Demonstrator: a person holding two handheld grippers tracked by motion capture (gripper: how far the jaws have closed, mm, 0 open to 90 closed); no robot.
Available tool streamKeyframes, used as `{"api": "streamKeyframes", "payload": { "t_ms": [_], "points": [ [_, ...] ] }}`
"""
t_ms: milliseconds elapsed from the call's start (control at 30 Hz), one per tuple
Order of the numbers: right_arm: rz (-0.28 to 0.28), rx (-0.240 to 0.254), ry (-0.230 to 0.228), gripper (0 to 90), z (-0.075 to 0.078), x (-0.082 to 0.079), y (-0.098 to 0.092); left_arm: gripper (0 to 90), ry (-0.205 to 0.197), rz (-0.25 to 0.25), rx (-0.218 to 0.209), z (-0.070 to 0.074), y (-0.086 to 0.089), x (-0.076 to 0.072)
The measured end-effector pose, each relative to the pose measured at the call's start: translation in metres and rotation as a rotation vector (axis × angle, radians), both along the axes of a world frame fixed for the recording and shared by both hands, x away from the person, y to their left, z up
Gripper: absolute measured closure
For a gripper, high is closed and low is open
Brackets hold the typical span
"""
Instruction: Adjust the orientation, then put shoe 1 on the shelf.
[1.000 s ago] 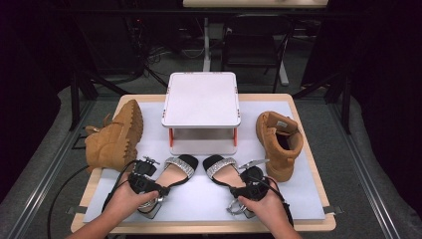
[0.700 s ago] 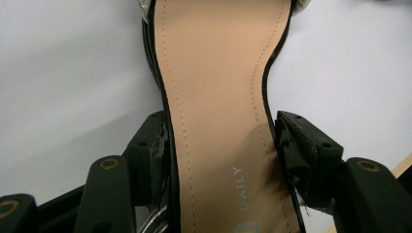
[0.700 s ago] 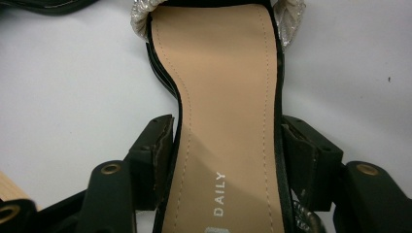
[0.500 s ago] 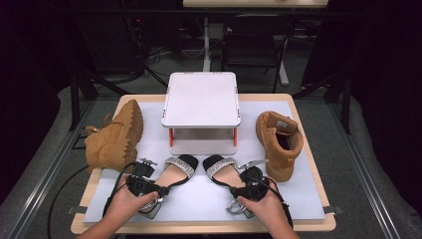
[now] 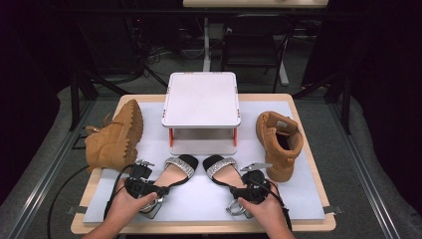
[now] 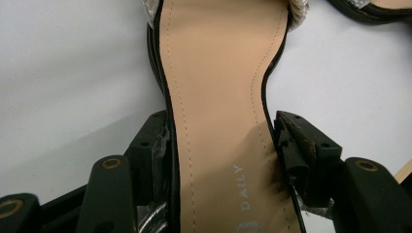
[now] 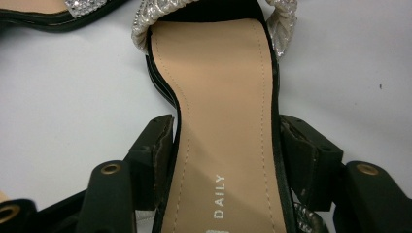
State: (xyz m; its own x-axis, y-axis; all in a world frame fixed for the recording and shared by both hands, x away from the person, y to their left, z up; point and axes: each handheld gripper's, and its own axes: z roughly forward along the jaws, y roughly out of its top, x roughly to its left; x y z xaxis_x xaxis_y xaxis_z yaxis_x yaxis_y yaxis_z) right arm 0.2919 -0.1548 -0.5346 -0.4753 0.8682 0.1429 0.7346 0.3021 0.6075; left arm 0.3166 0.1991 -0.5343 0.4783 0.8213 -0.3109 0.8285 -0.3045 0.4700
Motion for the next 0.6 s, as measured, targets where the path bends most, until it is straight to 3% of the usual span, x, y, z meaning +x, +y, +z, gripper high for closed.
{"api": "streamKeyframes", "payload": {
  "t_ms": [267, 467, 600],
  "points": [
    [-0.009, 0.004, -0.041, 40.1, -0.0019, -0.0035, 0.0004, 41.3, -0.010, 0.012, -0.018, -0.0017, 0.0011, -0.0010],
    [-0.015, 0.021, -0.053, 40.5, -0.0030, -0.0049, -0.0009, 42.1, -0.021, 0.042, -0.062, -0.0047, 0.0051, -0.0043],
    [-0.020, 0.023, -0.055, 40.6, -0.0032, -0.0053, -0.0016, 42.4, -0.018, 0.052, -0.069, -0.0049, 0.0058, -0.0045]
  ]
}}
